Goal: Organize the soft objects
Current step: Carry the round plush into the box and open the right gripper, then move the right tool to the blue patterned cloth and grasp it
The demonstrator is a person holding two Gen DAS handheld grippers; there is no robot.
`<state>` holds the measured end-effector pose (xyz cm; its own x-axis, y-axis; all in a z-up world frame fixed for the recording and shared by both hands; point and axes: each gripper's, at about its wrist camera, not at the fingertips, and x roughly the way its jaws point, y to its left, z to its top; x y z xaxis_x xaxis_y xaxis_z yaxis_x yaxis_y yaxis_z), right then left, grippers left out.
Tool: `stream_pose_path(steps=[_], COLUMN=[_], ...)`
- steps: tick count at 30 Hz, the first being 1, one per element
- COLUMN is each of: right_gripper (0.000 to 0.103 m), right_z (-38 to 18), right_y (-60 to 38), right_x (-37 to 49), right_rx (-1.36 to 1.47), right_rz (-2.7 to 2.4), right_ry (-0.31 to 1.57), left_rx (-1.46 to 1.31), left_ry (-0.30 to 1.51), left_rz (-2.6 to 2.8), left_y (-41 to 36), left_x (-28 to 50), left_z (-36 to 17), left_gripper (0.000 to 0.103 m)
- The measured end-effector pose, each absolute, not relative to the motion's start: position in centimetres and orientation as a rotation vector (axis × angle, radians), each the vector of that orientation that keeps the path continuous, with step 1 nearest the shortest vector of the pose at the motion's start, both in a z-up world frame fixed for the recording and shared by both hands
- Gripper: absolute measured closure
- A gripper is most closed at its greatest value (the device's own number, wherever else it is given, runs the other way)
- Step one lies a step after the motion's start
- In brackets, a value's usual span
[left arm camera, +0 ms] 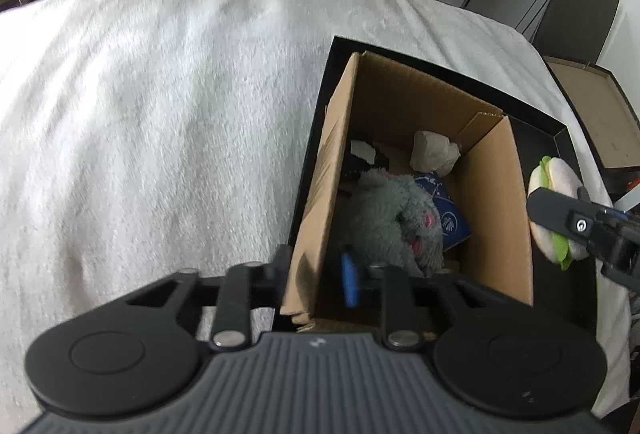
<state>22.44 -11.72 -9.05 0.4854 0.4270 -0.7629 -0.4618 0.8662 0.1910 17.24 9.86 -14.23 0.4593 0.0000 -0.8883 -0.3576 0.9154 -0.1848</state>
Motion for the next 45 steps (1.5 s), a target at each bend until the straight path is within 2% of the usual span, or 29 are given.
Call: stream_pose_path(steps=[5, 9, 16, 22, 25, 27, 32, 43, 45], right_gripper=[0.043, 0.037, 0.038, 0.038, 0.038, 0.038, 0.038, 0.038, 0.041], right_z=[-9.5, -9.5, -9.6, -9.7, -9.9, -10.2, -11.3, -15.1, -16.0], right_y=[-11.1, -11.9, -13.9, -15.2, -15.8, -16.2, -17.1, -18.7, -19.1], right_x=[22.0, 22.2, 22.9, 24.0, 24.7, 25.2, 27.0, 30.5, 30.9], right_rx=[-0.054, -0.038, -0.05, -0.063, -0.066, -0.065, -0.053, 0.006, 0.039], right_rz=[0.554, 0.521, 0.462, 0.445, 0.444, 0.443, 0.442, 0.445, 0.456], right_ry=[0.943, 0.937, 0.917, 0.904, 0.903, 0.906, 0.915, 0.957, 0.96], left_rx=[-0.391, -0.402, -0.386, -0.346, -0.328, -0.318, -0.285, -0.224, -0.217], left_ry=[1.08, 1.079, 1.091, 1.083, 1.08, 1.076, 1.068, 1.079, 1.082], left_rz=[0.224, 0.216, 0.213, 0.229, 0.238, 0.248, 0.275, 0.313, 0.323], left_y=[10.4, 10.5, 10.4, 9.8, 9.6, 9.5, 9.2, 8.7, 8.6], left_x=[17.2, 16.8, 17.0, 17.6, 18.1, 18.5, 19.6, 22.9, 23.6], left_z=[-14.5, -14.5, -14.3, -13.5, -13.1, -12.9, -12.4, -12.3, -12.3], left_gripper=[0.091, 0.091, 0.09, 0.086, 0.075, 0.062, 0.054, 0.052, 0.052])
